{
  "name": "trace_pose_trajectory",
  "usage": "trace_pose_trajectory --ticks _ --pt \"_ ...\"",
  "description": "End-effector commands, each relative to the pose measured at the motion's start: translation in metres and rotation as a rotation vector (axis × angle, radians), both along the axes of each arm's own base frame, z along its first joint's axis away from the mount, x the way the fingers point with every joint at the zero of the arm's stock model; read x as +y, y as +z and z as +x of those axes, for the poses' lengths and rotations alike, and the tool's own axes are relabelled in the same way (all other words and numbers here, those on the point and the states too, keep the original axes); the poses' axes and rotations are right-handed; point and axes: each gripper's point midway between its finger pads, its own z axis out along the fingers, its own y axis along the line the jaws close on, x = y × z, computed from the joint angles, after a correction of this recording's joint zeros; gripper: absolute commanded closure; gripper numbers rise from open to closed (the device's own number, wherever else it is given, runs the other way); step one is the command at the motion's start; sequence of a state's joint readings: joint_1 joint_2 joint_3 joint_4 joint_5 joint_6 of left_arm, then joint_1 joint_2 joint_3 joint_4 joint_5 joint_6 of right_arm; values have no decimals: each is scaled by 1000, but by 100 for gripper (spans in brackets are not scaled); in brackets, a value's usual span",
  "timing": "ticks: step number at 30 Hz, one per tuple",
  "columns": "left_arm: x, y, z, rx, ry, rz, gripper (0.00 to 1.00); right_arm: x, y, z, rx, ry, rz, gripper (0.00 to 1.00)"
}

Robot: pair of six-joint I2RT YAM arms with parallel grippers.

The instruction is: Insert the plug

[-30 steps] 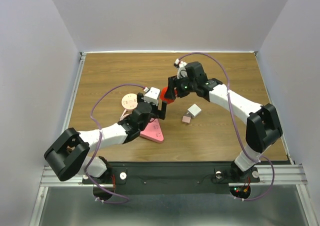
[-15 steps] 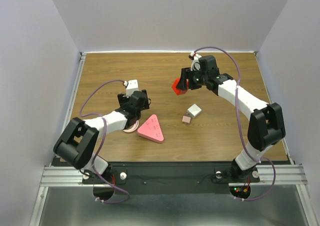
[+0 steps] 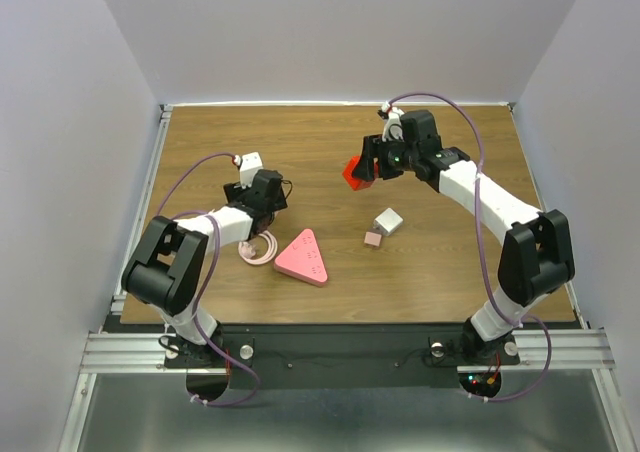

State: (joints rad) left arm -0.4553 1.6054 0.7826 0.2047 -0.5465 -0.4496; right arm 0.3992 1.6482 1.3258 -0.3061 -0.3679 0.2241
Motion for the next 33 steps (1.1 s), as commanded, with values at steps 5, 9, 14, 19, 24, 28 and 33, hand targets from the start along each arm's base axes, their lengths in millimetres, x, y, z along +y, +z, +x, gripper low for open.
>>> trace_pose_trajectory --ticks 5,9,14,19,24,28,33 --pt "10 3 4 2 29 -80 1 7 34 4 -90 40 59 100" --pt "-3 1 -13 6 -43 -159 1 7 36 4 -94 40 61 100" --pt "0 16 -25 -50 -57 -194 1 9 33 3 -82 51 67 100" --pt "1 15 -32 -12 -51 -196 1 12 32 0 -67 62 81 100" --pt "1 4 -33 38 -59 -184 3 9 34 -3 -68 52 81 99" --pt "-4 -4 -30 75 -78 -182 12 6 39 -6 -81 43 82 100" --pt "-12 -17 -27 137 -119 -175 22 3 47 -9 -99 30 85 100"
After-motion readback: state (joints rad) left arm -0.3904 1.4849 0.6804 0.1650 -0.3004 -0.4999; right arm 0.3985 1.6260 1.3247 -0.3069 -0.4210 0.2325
